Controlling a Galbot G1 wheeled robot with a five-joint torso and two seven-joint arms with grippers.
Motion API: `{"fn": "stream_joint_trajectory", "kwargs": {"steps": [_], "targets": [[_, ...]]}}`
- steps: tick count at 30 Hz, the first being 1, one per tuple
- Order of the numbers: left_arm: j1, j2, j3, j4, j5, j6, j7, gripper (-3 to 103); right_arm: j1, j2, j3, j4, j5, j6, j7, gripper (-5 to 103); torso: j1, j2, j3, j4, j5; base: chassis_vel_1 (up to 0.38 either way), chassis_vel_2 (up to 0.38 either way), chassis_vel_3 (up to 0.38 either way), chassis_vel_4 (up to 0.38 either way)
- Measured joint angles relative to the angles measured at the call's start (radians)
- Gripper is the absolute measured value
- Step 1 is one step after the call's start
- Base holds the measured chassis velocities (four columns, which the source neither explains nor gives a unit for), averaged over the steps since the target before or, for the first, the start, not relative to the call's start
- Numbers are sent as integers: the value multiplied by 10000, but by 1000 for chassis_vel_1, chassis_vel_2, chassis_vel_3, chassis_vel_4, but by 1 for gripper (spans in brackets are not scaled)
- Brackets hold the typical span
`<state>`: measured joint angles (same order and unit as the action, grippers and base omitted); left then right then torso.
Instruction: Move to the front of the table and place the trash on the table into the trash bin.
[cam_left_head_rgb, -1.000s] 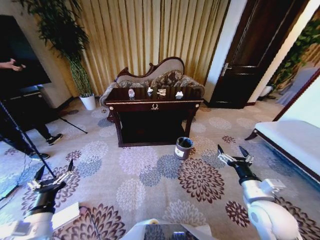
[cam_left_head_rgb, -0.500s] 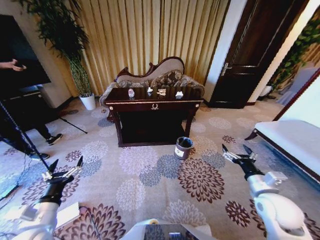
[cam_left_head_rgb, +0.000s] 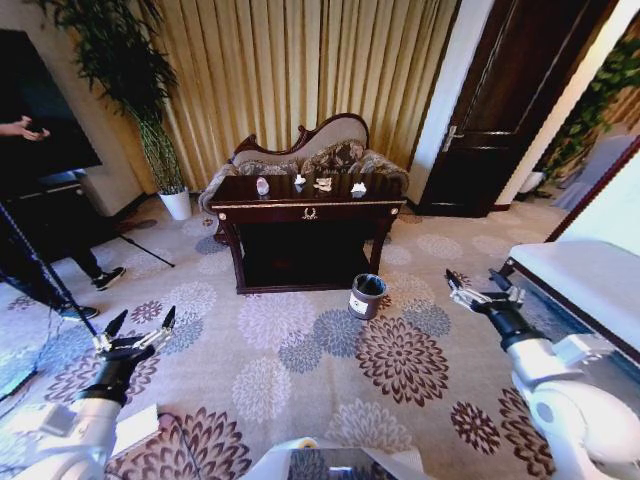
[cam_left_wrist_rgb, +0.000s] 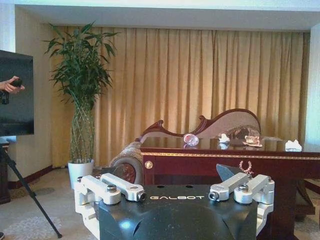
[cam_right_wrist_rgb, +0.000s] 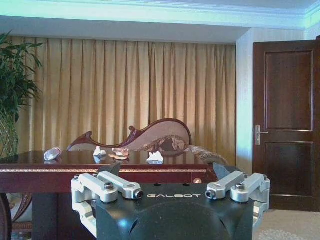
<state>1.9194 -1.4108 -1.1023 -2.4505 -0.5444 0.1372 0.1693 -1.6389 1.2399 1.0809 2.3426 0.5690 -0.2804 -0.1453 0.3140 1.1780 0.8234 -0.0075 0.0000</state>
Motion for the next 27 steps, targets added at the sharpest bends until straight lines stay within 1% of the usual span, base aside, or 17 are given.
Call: {"fn": "stream_joint_trajectory", "kwargs": {"steps": [5, 11, 15, 17, 19, 21, 27], "targets": [[-1, -18, 27, 1, 13, 1, 0, 100, 5, 9, -36, -71, -43, 0, 18, 100, -1, 1, -1, 0, -1, -92, 94, 86, -86], [-10, -41, 60, 12, 53, 1, 134, 100, -42, 33, -37, -105, -49, 13, 23, 100, -1, 2, 0, 1, 1, -204, 206, 208, -181], [3, -55, 64, 30, 58, 0, 170, 100, -73, 59, -58, -113, -63, 34, 29, 100, 4, -1, 2, -2, 4, -288, 253, 270, -276], [12, -63, 63, 47, 59, -8, 178, 100, -82, 70, -66, -113, -67, 42, 32, 100, 2, 0, 1, 0, 2, -311, 289, 289, -294], [26, -72, 51, 73, 60, -25, 186, 100, -90, 86, -81, -107, -71, 49, 37, 100, 3, -1, 1, 2, -7, -266, 320, 289, -306], [33, -76, 35, 94, 60, -49, 197, 100, -96, 89, -100, -100, -77, 52, 40, 100, 5, -2, 2, 1, -1, -247, 298, 272, -285], [42, -98, 29, 105, 60, -80, 234, 100, -100, 102, -200, -64, -128, 59, 49, 100, 4, -1, 1, -1, -2, -276, 273, 261, -282]]}}
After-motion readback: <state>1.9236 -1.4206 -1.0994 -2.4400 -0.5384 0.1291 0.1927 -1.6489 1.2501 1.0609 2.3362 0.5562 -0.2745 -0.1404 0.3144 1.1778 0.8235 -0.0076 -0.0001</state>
